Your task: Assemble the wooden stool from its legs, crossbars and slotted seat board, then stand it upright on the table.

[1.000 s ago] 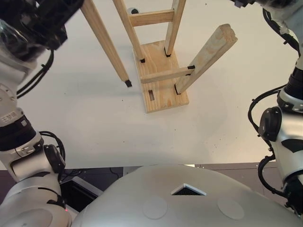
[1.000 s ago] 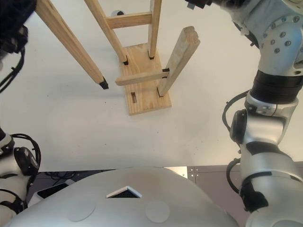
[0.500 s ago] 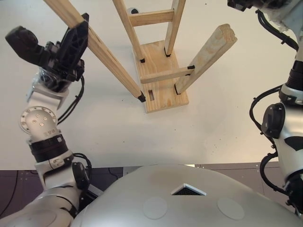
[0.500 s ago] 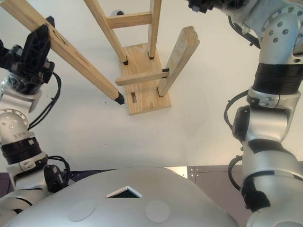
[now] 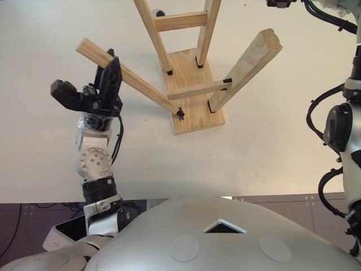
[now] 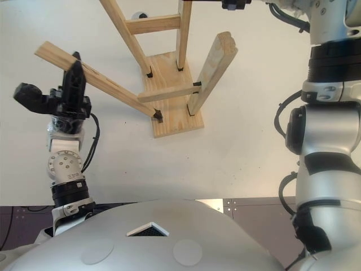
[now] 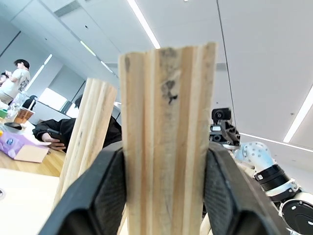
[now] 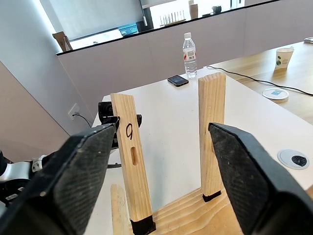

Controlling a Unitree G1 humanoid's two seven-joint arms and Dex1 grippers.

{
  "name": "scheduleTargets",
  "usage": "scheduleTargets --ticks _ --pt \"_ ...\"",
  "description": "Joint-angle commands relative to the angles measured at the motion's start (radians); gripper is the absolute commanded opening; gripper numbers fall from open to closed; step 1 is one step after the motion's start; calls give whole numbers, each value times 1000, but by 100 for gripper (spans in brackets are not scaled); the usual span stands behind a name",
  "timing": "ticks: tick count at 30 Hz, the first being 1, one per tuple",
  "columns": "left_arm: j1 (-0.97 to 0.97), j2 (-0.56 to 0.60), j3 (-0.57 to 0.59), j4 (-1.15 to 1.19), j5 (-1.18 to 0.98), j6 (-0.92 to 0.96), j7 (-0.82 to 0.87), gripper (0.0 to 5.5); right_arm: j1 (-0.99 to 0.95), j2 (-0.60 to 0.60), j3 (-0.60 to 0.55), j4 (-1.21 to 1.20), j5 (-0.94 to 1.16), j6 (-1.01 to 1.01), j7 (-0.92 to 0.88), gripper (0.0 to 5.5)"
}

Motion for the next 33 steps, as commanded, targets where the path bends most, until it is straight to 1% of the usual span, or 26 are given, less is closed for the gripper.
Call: scheduleTargets --ticks 1,6,9,12,15,18,27,33 --pt "14 11 -16 35 44 -21 -8 202 12 -20 -14 -17 -14 -1 -3 351" --pt "48 77 -25 -16 55 12 -17 201 36 -21 -32 -42 -10 6 -17 351" --pt "76 153 -65 -75 93 42 -33 201 59 -21 -41 -70 -8 9 -29 351" --pt "85 257 -111 -140 130 93 -49 201 88 -20 -56 -102 0 17 -43 351" --pt "37 364 -154 -150 172 134 -72 201 135 -10 -80 -161 20 30 -80 351" --pt "-12 434 -201 -150 212 162 -87 201 181 4 -106 -215 39 41 -118 351" --pt "-125 589 -298 -167 274 268 -71 201 332 45 -147 -330 103 62 -236 351" --pt "-192 647 -339 -221 268 373 -22 201 381 66 -147 -362 136 45 -300 351"
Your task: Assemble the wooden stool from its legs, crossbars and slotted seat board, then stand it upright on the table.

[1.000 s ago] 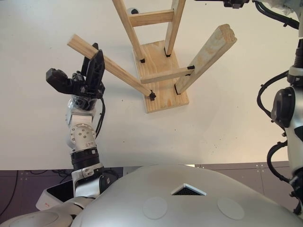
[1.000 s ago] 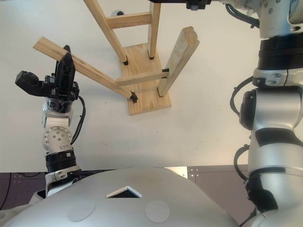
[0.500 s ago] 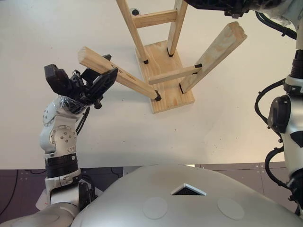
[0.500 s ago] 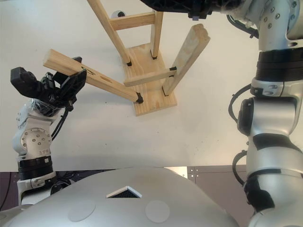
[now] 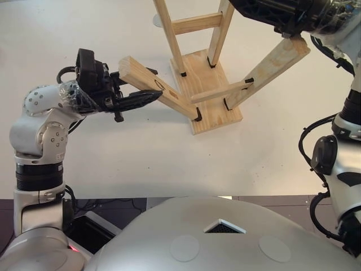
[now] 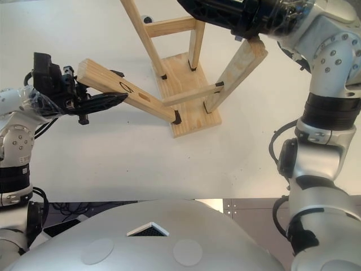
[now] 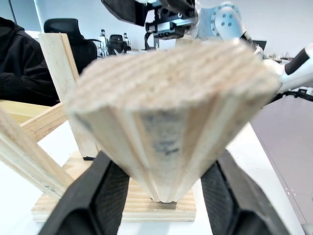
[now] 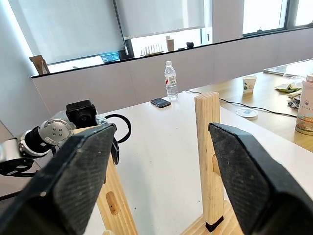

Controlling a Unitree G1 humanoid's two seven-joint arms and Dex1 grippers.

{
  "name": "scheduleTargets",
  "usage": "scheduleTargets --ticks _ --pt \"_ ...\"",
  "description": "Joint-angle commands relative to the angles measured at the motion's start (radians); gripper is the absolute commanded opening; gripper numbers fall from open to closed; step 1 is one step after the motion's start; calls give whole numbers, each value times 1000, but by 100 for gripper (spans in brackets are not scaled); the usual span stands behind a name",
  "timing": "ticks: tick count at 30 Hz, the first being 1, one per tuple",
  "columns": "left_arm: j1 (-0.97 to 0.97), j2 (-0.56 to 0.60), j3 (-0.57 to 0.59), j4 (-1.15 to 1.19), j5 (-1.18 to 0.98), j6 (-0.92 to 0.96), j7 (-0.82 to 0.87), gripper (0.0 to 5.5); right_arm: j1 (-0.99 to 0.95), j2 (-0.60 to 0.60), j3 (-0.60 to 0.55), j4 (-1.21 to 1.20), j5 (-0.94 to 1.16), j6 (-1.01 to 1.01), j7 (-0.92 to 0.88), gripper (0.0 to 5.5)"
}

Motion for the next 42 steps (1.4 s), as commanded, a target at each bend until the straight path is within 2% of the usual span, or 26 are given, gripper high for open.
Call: scheduleTargets --ticks 1,12,26,42 --pt "-19 39 -66 -13 55 122 55 201 56 47 29 20 -1 19 -40 351" --pt "-129 75 -107 -50 100 205 139 201 77 65 37 35 -8 -12 -84 351" --pt "-144 64 -102 -115 162 143 215 201 95 65 57 25 10 -14 -106 351" --pt "-193 79 -227 -108 234 221 254 201 114 68 69 3 20 -13 -116 351"
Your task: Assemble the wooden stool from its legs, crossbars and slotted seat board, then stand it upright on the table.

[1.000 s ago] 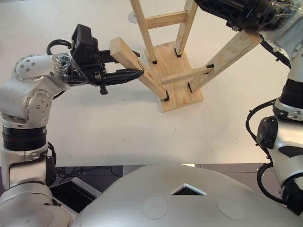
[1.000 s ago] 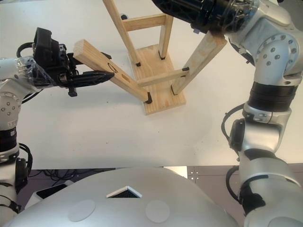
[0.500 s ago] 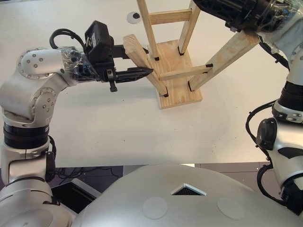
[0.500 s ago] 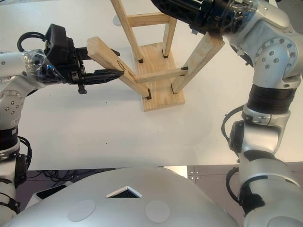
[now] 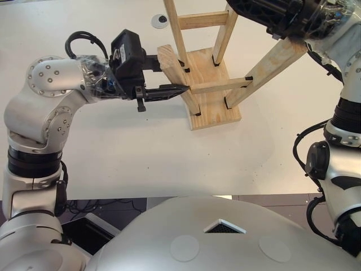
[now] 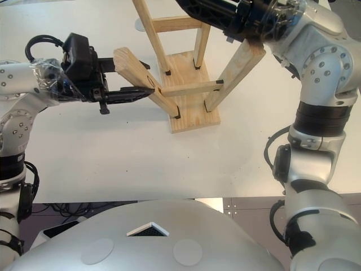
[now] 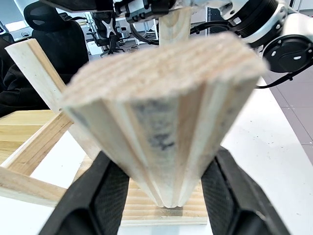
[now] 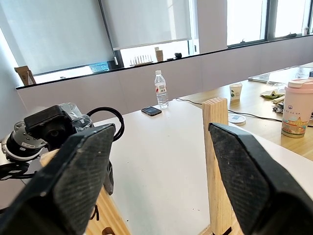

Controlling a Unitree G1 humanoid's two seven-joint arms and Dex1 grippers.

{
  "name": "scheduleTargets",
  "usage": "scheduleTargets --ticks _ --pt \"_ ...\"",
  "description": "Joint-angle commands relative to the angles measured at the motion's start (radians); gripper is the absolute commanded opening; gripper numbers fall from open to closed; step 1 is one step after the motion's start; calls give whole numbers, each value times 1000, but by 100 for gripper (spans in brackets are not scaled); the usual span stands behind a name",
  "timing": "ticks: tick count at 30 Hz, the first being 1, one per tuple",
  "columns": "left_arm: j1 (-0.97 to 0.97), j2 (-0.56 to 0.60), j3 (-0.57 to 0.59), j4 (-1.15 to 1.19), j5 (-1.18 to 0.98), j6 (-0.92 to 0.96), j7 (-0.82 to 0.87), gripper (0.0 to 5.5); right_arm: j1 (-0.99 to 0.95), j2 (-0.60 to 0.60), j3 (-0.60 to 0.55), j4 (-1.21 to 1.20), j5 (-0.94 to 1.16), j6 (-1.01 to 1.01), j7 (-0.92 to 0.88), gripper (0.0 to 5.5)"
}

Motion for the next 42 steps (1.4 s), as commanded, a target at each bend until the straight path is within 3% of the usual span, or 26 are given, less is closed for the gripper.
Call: scheduleTargets --ticks 1,10,17,22,24,29,31,35,38,42 --pt "1 35 -58 51 116 85 68 201 78 37 50 13 -5 44 -17 351" --pt "-132 36 -187 50 166 191 61 201 104 48 51 -13 11 38 -43 351" --pt "-301 -56 -405 131 245 214 -13 201 200 117 71 -81 19 -3 -129 351" --pt "-286 -86 -537 228 353 160 -15 201 243 147 93 -88 20 -46 -170 351" --pt "-261 -106 -493 242 330 128 12 201 239 139 94 -79 27 -52 -167 351" --pt "-191 -296 -144 270 138 -28 170 201 176 144 3 -48 149 -3 -186 351" --pt "-189 -331 -58 301 146 -53 229 201 140 146 -24 -30 196 14 -202 351" --pt "-178 -345 31 328 199 -89 289 201 92 159 -41 -24 261 41 -238 351" --pt "-128 -339 58 332 226 -88 325 201 40 225 -115 -5 393 90 -333 351" --pt "-53 -306 10 374 334 -148 334 201 11 253 -178 1 511 117 -432 351"
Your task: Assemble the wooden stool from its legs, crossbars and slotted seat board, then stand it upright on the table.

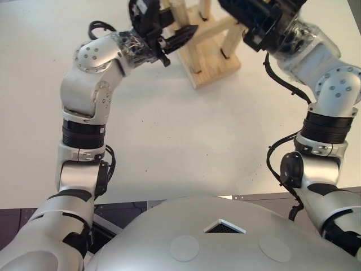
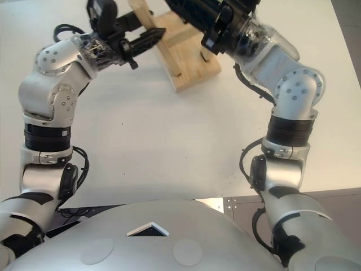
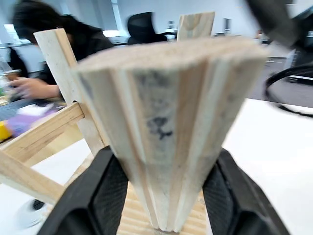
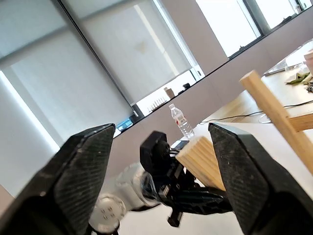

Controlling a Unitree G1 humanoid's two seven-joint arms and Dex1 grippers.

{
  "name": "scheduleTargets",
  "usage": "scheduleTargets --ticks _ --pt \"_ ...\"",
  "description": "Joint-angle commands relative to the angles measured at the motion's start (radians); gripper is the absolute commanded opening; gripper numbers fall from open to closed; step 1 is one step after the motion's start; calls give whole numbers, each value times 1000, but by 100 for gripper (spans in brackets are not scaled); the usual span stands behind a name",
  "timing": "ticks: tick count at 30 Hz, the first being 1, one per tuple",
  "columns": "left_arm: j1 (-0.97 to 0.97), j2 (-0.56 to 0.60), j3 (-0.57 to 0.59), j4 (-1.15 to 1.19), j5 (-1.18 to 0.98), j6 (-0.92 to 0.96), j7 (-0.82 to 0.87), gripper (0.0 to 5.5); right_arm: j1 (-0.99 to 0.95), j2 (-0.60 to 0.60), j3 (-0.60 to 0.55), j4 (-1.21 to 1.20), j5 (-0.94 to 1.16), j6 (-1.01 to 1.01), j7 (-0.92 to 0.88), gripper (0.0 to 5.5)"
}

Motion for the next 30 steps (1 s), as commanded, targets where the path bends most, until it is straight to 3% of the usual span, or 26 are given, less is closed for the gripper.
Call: scheduleTargets --ticks 1,8,10,12,17,21,25,30 --pt "84 35 -40 27 85 -33 -1 201 -60 5 -68 24 106 25 -85 351" --pt "78 74 -58 -43 31 9 -84 201 -110 -64 -113 109 40 -29 -82 351" --pt "63 98 -59 -49 33 20 -105 256 -93 -61 -108 100 14 -41 -72 351" --pt "46 130 -52 -63 18 42 -149 256 -80 -58 -115 105 -10 -63 -64 351" --pt "33 190 -33 -100 15 58 -215 332 -100 -63 -182 139 7 -97 -70 351" --pt "87 281 -32 -134 31 71 -275 332 -204 -72 -277 257 6 -201 -86 351" --pt "118 317 -122 -71 176 75 -216 332 -275 -85 -231 512 -273 -468 -109 351" --pt "83 195 -105 85 272 87 -21 332 -304 -26 -126 615 -417 -546 -4 351"
